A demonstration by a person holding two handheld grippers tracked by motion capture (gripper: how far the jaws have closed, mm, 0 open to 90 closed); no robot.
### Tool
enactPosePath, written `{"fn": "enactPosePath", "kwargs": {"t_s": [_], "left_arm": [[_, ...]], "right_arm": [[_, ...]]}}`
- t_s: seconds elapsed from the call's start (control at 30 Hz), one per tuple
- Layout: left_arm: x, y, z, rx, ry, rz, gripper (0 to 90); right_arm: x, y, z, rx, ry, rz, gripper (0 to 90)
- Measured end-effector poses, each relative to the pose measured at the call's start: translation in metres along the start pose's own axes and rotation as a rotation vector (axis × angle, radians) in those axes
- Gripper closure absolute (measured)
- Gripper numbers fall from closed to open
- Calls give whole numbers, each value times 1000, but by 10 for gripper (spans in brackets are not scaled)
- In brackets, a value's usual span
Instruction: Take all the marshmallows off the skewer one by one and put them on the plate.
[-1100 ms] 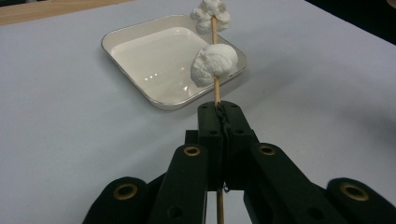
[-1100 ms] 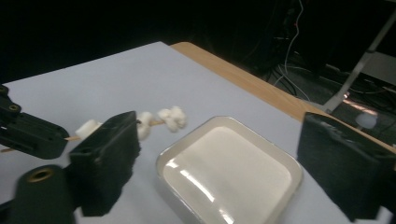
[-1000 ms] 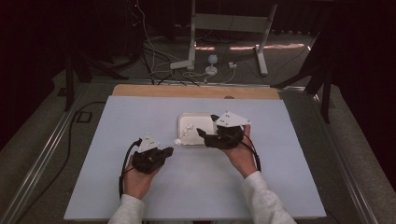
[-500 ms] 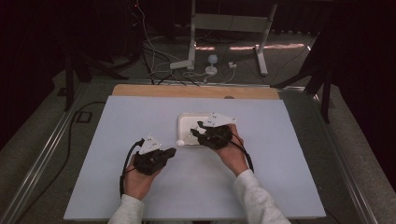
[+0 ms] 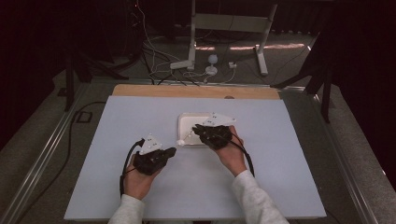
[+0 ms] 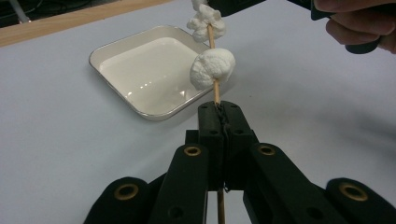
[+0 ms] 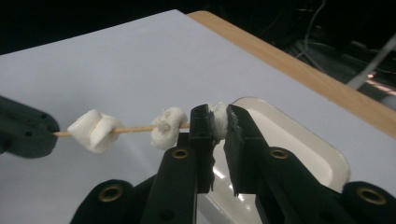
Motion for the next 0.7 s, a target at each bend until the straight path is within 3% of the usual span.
{"fn": "enactPosePath", "kwargs": {"t_s": [0.23,0.5,0.53,0.57,0.6,0.63,0.67,0.7], "left_arm": [[1,-2,1,12,-3,17,899],[5,-5,2,15,-13,36,900],[8,-6,1,8,-15,39,900],[10,-8,0,15,-12,47,900],[12,-10,0,21,-6,53,900],[12,-12,1,28,3,53,899],[11,-12,2,30,8,51,899],[9,-13,2,29,7,52,899]], "right_arm": [[-5,1,4,8,9,-79,844],[-11,3,8,5,6,-125,855],[-10,10,8,13,2,-194,857],[-8,21,8,-26,15,-219,856],[-5,28,8,-96,33,-190,854],[-3,32,8,-118,38,-172,849],[-1,32,8,-135,36,-112,844],[0,31,8,-135,33,-98,840]]}}
Point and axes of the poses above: each handheld gripper's, and its own axes: x roughly backward along the jaws, z roughly out of its top, y roughly to its right, the point moved 9 cm from there along -x, roughly forward along the jaws, and after that the axes turned 4 degrees about y, right-handed, at the moved point
